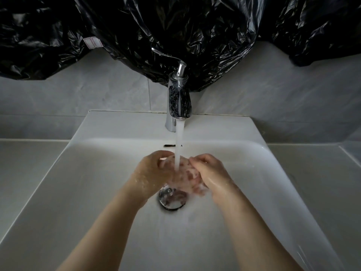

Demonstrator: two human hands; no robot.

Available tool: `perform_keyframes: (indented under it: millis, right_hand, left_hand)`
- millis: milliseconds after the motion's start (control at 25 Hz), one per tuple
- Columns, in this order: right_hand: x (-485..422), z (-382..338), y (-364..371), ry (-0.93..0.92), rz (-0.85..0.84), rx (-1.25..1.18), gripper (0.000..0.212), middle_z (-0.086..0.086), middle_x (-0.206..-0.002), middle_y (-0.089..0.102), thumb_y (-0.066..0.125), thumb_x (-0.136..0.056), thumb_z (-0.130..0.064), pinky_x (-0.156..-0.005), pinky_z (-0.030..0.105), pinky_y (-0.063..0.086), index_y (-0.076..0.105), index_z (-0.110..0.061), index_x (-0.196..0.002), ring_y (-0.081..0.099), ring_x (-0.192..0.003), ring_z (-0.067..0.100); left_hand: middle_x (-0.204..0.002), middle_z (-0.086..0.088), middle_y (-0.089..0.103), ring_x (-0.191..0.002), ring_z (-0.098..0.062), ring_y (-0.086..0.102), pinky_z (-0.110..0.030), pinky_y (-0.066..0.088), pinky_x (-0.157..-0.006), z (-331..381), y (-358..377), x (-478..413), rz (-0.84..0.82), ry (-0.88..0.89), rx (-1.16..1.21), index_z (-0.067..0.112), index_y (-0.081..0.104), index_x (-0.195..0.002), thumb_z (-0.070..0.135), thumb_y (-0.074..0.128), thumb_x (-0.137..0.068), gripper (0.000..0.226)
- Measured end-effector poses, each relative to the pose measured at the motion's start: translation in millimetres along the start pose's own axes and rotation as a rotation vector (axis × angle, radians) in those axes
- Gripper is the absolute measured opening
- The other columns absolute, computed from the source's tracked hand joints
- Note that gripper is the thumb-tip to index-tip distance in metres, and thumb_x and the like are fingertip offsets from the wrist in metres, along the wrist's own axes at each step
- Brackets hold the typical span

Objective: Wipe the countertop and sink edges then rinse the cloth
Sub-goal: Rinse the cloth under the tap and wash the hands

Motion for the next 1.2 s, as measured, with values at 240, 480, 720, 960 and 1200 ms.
perform_keyframes:
  millis: [240, 480, 720, 960, 1200]
  right_hand:
    - [16, 13, 40, 0.203, -0.158, -0.173, 0.036, -0.002, -0.081, 0.06, 0.04, -0.094, -0.054, -0.057, 0.026, 0.044, 0.059, -0.023, -0.096, 0.058, -0.066, 0.014]
    - [19, 0, 43, 0.063, -0.086, -0.523, 0.013, 0.002, -0.067, 0.059, 0.062, -0.083, -0.034, -0.044, 0.019, 0.035, 0.062, -0.022, -0.079, 0.05, -0.052, 0.013]
    - [16, 0, 49, -0.12, -0.005, -0.002, 0.027, 0.006, -0.094, 0.069, 0.043, -0.094, -0.043, -0.078, 0.038, 0.054, 0.06, -0.023, -0.087, 0.065, -0.087, 0.022]
    - [23, 23, 53, 0.358, -0.243, -0.621, 0.034, 0.004, -0.068, 0.065, 0.039, -0.098, -0.029, -0.046, 0.019, 0.04, 0.065, -0.009, -0.086, 0.053, -0.045, 0.015]
    - [50, 8, 67, 0.524, -0.339, -0.725, 0.035, 0.005, -0.068, 0.066, 0.048, -0.091, -0.036, -0.055, 0.024, 0.049, 0.072, -0.011, -0.082, 0.054, -0.042, 0.012]
  left_hand:
    - [-0.066, -0.027, 0.057, -0.054, -0.03, 0.051, -0.036, 0.042, -0.055, 15, 2, 4, -0.062, 0.062, 0.481, -0.006, 0.055, -0.087, 0.013, 0.062, -0.083, 0.02]
    - [-0.077, -0.01, 0.06, -0.058, -0.022, 0.058, -0.03, 0.053, -0.055, -12, -21, -4, 0.305, -0.055, 0.205, 0.02, 0.054, -0.086, 0.017, 0.052, -0.092, 0.007]
    - [-0.052, -0.003, 0.059, -0.041, -0.015, 0.053, -0.018, 0.04, -0.04, -19, 11, 4, 0.085, -0.251, 0.556, 0.006, 0.06, -0.081, 0.032, 0.047, -0.094, 0.031]
    - [-0.076, -0.011, 0.063, -0.064, -0.021, 0.062, -0.027, 0.057, -0.06, -5, -9, 7, 0.162, -0.039, 0.259, 0.006, 0.056, -0.088, -0.006, 0.062, -0.079, 0.016]
    - [-0.059, 0.004, 0.063, -0.058, -0.013, 0.057, -0.028, 0.05, -0.063, 17, -28, 10, 0.16, 0.032, 0.018, 0.015, 0.068, -0.068, 0.005, 0.06, -0.084, 0.02]
Point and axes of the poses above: each hand's wrist, its own x-axis away from the middle knuckle, its own y-axis out of the palm, z = x × y, the point moved 8 cm from there along -x, towards the middle knuckle
